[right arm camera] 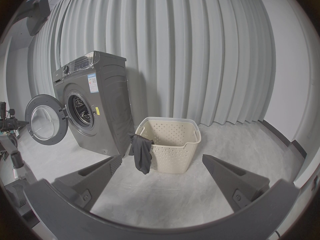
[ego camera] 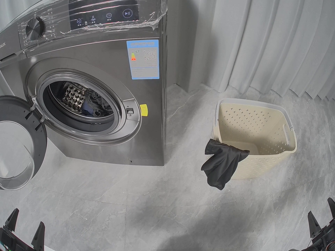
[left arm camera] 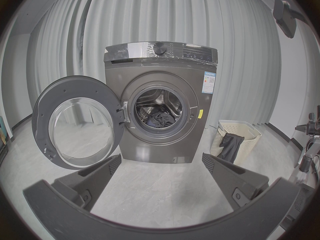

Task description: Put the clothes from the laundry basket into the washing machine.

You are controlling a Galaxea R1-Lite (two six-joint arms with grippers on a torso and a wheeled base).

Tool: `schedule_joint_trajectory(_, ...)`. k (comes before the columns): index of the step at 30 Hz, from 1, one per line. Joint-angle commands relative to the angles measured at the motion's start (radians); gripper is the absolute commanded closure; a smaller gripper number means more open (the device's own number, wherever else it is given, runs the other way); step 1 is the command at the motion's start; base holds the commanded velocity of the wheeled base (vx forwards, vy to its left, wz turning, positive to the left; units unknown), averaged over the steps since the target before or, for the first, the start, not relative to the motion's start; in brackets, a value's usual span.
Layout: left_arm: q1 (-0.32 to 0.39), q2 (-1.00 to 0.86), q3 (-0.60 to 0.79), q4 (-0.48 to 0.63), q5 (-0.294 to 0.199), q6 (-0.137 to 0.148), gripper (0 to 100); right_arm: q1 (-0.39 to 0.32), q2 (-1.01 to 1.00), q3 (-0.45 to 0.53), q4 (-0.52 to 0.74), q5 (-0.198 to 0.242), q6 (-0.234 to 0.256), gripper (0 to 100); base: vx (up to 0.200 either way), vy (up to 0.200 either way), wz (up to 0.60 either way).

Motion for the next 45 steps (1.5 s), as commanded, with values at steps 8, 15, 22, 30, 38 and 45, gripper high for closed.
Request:
schedule_joint_trajectory(8,0.000,-0.009,0.016,0.000,0.000,-0.002,0,0.001,-0.014,0.015,0.000,0.001,0.000,0,0.000,-0.200,0.00)
schedule_joint_trajectory(15,0.000,-0.009,0.016,0.000,0.000,0.004,0,0.001,-0.014,0.015,0.000,0.001,0.000,0,0.000,-0.114,0.00)
schedule_joint_trajectory(22,0.000,-0.009,0.016,0.000,-0.002,0.005,0,0.001,-0.014,0.015,0.001,0.001,-0.002,0,0.000,0.000,0.00)
schedule_joint_trajectory(30,0.000,-0.009,0.016,-0.002,-0.003,0.002,0,0.001,-0.014,0.016,-0.003,-0.002,0.001,0,0.000,0.000,0.00)
schedule_joint_trajectory(38,0.000,-0.009,0.016,-0.002,-0.002,0.001,0,0.001,-0.014,-0.045,-0.120,0.007,0.023,0,0.000,0.000,0.00)
schedule_joint_trajectory(45,0.000,-0.009,0.016,-0.002,-0.002,0.004,0,0.004,0.195,-0.139,-0.032,0.111,0.020,0,0.000,-0.086,0.00)
